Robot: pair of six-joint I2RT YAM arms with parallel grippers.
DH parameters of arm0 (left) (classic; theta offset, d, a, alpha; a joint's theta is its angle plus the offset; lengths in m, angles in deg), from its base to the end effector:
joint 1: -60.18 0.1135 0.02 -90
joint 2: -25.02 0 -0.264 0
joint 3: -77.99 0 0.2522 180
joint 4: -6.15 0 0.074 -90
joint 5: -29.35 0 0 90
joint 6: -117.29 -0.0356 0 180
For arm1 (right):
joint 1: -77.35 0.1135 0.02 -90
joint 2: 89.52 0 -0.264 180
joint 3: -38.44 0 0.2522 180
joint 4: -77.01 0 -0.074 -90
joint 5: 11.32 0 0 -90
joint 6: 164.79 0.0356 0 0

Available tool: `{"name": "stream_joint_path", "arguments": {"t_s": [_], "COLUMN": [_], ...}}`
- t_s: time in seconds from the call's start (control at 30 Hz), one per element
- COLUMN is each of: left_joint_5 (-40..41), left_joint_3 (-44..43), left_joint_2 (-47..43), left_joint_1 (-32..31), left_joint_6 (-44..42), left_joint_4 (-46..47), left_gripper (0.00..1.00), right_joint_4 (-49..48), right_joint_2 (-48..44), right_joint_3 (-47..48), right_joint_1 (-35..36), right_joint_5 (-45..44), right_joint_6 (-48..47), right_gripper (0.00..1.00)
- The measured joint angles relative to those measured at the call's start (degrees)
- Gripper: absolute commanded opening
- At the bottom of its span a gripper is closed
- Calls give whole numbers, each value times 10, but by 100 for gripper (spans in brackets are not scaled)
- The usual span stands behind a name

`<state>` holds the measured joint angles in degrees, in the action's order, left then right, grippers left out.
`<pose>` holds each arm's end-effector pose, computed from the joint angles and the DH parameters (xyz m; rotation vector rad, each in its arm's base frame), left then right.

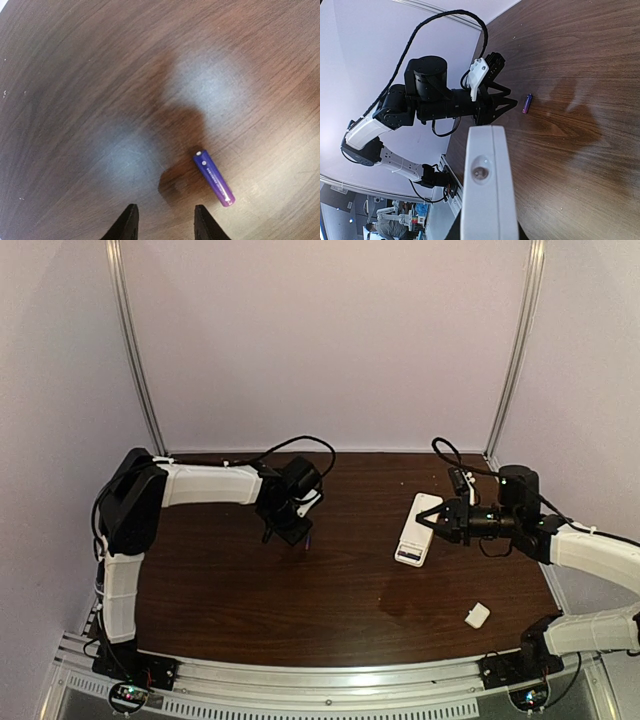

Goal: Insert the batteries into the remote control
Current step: Adjust the battery at the center of the board.

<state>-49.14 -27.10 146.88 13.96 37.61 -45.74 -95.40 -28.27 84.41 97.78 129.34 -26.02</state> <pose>0.3099 -0.3131 0.1635 0.7892 2.6037 -0.0013 0.2015 0.1044 0.2410 -0.1251 2.1926 1.6058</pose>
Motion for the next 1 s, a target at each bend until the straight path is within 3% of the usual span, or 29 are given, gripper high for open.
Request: {"name": "stream_joint_path", "arguments": {"t_s": [1.0], "left_joint_5": [-50], "left_joint_3": [14], "left_joint_2": [18], "left_joint_1": [-2], "left_joint_6": [-10], "left_joint_4": [23], "left_gripper": [42], "right_joint_4": [2], "right_joint_2": [-2], "right_joint_3": [0], "right_joint_1": [-5], "right_joint_5": [5], "right_joint_6": [0], "right_gripper": [0]}}
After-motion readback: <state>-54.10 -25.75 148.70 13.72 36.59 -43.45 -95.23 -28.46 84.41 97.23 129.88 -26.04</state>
